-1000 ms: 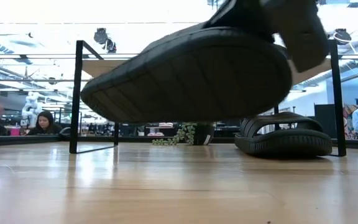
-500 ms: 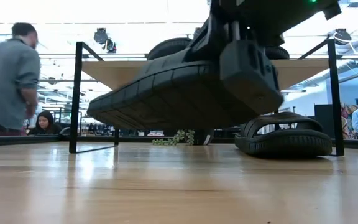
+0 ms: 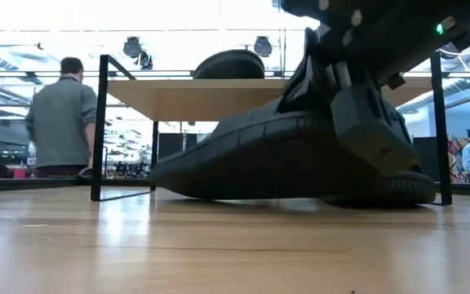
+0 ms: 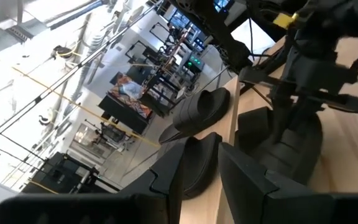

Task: Pick and place slides into the shelf
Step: Put the black slipper under the shelf

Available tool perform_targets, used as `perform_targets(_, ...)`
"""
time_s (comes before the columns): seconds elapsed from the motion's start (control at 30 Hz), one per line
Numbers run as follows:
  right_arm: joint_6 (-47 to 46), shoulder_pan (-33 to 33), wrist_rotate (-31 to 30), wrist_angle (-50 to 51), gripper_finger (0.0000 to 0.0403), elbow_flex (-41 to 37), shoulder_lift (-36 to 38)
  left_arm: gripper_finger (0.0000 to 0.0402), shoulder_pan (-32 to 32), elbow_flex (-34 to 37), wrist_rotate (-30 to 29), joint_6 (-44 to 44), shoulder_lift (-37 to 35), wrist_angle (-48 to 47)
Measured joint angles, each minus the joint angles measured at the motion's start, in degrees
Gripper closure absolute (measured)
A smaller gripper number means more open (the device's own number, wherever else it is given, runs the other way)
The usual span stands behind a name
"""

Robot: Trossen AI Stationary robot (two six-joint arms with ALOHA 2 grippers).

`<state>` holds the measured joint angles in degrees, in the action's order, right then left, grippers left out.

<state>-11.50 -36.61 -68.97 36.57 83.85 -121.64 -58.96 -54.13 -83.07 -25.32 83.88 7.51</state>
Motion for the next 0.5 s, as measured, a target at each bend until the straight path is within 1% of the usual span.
perform_targets(0.07, -1.59, 0.38, 1.69, 1.67, 0.04, -0.02, -0.02, 0.0293, 0.0, 0.0, 0.0, 0.33, 0.0, 0.02)
perform_targets(0.2, -3.04, 0.95, 6.66, 1.33, 0.04, 0.0, -0.02, 0.0293, -0.04, 0.0, 0.0, 0.67, 0.0, 0.0)
perform_targets(0.3, -4.9, 1.04, 7.7, 1.12, 0.04, 0.0, -0.02, 0.0293, -0.04, 0.0, 0.11, 1.56, 0.0, 0.0)
perform_targets(0.4, -5.19, 1.04, 10.1, -0.05, 0.0399, 0.0, -0.02, 0.0293, -0.02, 0.0, 0.92, 1.88, 0.02, 0.0)
perform_targets(0.5, -5.1, 1.14, 13.93, -2.44, 0.0399, 0.0, 0.0, 0.0293, -0.02, 0.0, 0.98, 1.94, 0.02, 0.0)
